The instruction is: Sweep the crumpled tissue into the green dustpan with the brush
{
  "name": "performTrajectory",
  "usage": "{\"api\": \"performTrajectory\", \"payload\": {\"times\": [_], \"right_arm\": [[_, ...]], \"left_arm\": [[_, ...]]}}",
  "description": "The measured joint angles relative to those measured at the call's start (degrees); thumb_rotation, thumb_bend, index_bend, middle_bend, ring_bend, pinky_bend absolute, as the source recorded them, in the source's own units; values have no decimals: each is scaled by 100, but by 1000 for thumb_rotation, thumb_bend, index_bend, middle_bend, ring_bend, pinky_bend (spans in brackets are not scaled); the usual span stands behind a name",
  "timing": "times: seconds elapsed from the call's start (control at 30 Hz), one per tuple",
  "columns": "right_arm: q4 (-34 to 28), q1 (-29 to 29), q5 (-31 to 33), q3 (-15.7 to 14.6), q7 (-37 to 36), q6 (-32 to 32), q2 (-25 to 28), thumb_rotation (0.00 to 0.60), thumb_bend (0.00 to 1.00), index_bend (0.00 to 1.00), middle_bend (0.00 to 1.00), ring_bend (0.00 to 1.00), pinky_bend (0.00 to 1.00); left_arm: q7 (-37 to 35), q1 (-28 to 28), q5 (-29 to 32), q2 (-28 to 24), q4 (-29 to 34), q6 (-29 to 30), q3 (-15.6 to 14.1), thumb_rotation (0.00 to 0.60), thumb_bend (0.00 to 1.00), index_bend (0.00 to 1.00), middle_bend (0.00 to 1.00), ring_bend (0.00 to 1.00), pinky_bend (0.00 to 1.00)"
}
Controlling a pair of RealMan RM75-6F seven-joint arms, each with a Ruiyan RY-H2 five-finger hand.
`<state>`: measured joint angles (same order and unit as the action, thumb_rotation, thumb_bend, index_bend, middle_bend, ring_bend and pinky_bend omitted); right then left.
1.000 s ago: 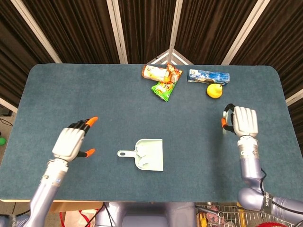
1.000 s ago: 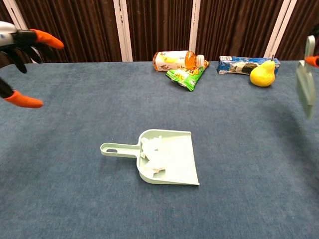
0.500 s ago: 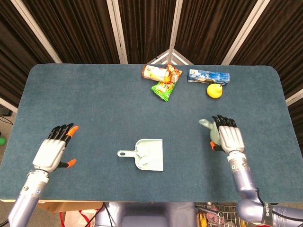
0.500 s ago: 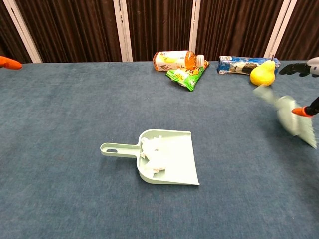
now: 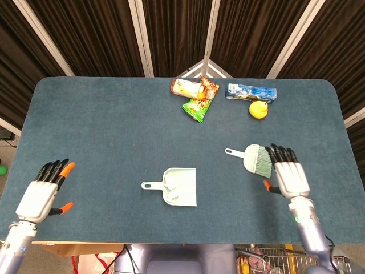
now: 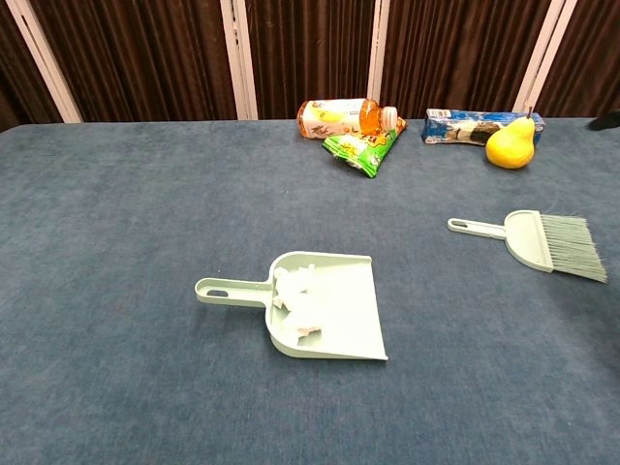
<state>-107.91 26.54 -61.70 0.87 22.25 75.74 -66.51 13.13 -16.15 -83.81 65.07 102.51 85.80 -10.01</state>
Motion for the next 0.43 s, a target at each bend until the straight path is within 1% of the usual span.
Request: {"api": "performTrajectory", "payload": {"times": [0.07, 0.1, 0.17, 0.3, 0.43], "right_arm": [[152, -265, -488, -184, -288, 256, 76, 600, 308, 0, 0, 0, 17], [314, -508, -896, -341, -579, 501, 134, 600, 308, 0, 0, 0, 10], [485, -770, -1273, -496, -902, 759, 195, 600, 308, 0, 0, 0, 0], [979, -1514, -2166, -893, -1705, 1552, 403, 600, 308, 0, 0, 0, 0], [1263, -1860, -2573, -1017, -1946, 1893, 492, 600, 308, 0, 0, 0, 0]], "left_arm": [[-158, 154, -160, -9, -188, 132, -42, 600, 0, 0, 0, 0, 0], [-225, 237, -262, -10, -312, 216, -59, 600, 0, 0, 0, 0, 0], [-288, 361, -426, -7, -527, 353, -82, 600, 0, 0, 0, 0, 0], [-343, 552, -602, 5, -776, 489, -80, 600, 0, 0, 0, 0, 0], [-320, 586, -618, 50, -816, 448, 42, 600, 0, 0, 0, 0, 0]]}}
